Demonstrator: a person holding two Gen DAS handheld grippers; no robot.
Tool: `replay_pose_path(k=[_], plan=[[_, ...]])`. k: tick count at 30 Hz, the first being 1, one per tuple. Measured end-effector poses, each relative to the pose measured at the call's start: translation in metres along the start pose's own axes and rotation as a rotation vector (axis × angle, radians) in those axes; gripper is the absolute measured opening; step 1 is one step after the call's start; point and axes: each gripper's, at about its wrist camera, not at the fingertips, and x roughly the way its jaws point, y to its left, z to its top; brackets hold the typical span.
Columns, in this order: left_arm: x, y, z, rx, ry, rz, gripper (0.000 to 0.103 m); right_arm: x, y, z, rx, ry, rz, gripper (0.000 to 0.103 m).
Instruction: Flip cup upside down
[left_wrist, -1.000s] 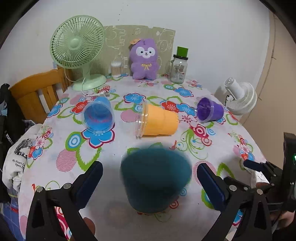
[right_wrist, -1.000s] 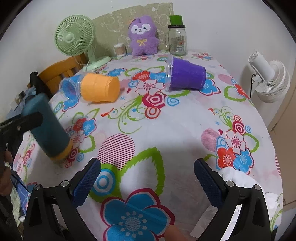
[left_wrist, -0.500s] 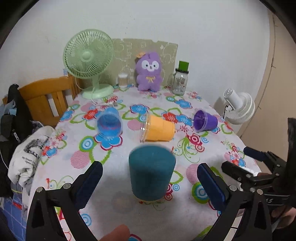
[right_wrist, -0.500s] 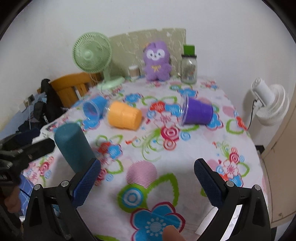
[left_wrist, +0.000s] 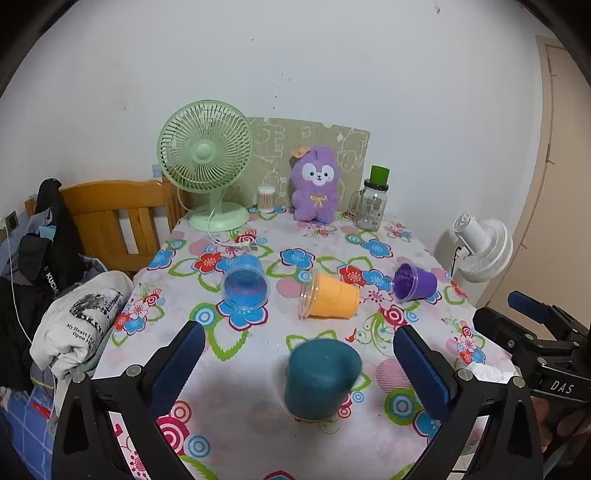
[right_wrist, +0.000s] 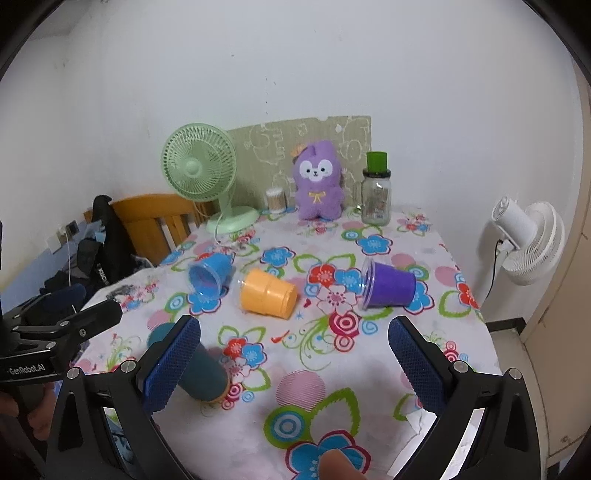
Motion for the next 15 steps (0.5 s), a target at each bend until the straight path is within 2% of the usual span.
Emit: replay_pose_path(k=[15], plan=[[0.006,-0.001,-0.004,0.007,0.019,0.011,0.103,0.011,0.013,0.000,-0.026,0.030,0.012,0.103]])
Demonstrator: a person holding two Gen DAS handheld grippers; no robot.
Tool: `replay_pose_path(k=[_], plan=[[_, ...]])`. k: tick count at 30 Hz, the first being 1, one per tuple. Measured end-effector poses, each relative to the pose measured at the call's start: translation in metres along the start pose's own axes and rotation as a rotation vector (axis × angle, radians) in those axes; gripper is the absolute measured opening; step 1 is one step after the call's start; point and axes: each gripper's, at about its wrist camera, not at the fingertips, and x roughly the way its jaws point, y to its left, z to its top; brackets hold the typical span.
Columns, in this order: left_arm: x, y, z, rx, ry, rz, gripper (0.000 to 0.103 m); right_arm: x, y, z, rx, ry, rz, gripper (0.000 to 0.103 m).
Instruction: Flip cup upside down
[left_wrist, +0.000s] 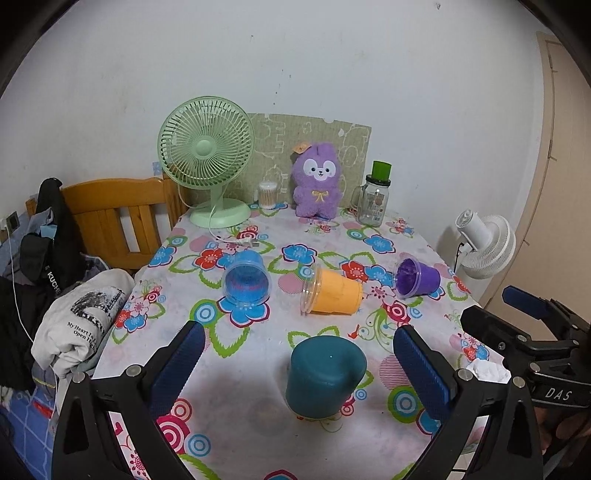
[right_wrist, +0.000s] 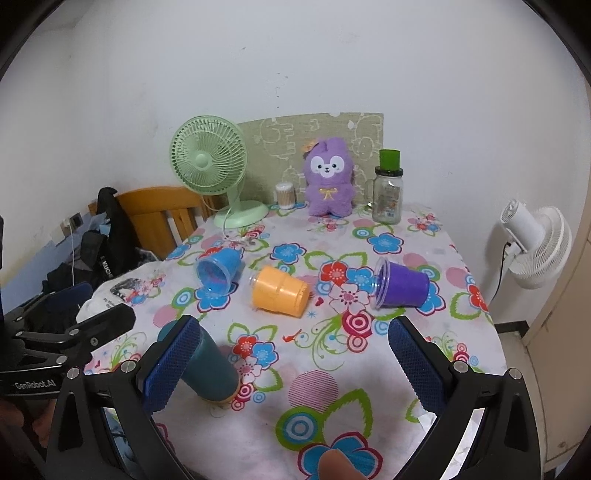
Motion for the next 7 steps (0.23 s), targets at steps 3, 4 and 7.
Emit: replay_pose_path(k=[3,4,7], plan=[[0.0012,-0.0002,-0.0009,0.004,0.006,-0.002,0.103,0.0022,-0.0002,-0.0006,0.001,0.008,0.005,0.103],[0.0016,-0.0007,-0.0016,0.005,0.007,-0.003,0.103,0.0028,-0.0004,-0.0009,0.002,0.010,0.007,0.103],[0.0027,-0.0016,-0.0025,0.006,0.011,-0.002,0.103,0.0041,-0.0003,-0.0013,0.002,0.016,0.008,0.103]])
